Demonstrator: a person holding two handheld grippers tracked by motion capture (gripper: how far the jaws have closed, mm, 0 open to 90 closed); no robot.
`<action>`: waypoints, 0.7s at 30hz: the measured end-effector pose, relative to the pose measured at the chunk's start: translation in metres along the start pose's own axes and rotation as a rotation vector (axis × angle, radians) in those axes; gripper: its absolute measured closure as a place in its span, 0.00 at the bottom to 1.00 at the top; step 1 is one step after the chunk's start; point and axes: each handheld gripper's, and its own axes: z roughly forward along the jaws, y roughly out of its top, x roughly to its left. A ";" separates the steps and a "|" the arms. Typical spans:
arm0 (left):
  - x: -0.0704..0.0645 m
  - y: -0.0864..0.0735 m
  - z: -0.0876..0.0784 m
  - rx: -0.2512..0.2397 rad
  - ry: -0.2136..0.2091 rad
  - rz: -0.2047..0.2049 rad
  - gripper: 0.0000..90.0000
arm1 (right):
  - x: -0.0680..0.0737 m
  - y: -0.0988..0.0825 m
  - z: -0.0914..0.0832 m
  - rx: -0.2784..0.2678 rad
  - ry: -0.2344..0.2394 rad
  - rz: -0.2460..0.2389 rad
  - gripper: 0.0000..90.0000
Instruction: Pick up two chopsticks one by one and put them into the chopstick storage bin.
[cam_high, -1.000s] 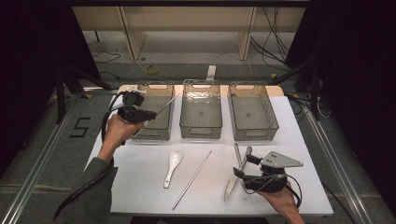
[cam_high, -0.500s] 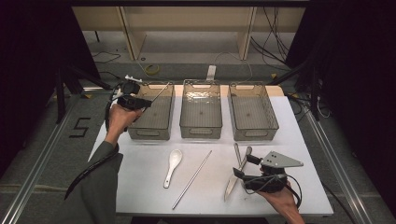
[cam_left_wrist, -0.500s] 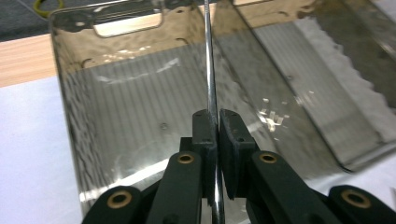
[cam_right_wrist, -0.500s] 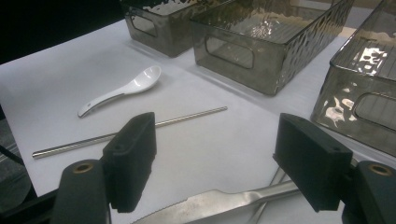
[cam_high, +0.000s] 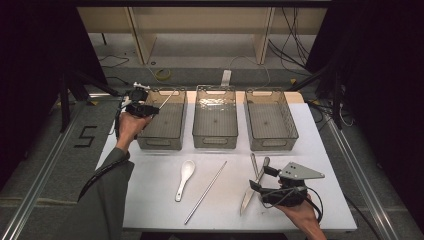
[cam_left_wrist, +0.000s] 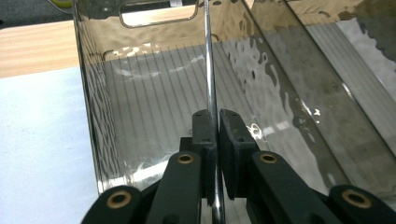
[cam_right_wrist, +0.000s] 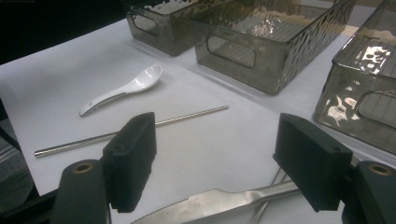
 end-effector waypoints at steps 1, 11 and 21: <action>0.001 0.000 0.002 -0.008 0.010 -0.005 0.94 | 0.000 0.000 0.000 0.000 0.001 0.001 0.34; -0.001 -0.001 -0.001 -0.046 -0.014 0.003 0.66 | -0.001 0.000 -0.001 -0.005 0.010 0.006 0.34; -0.041 -0.011 -0.045 -0.026 -0.150 0.040 0.39 | 0.000 0.000 -0.001 -0.004 0.003 0.004 0.34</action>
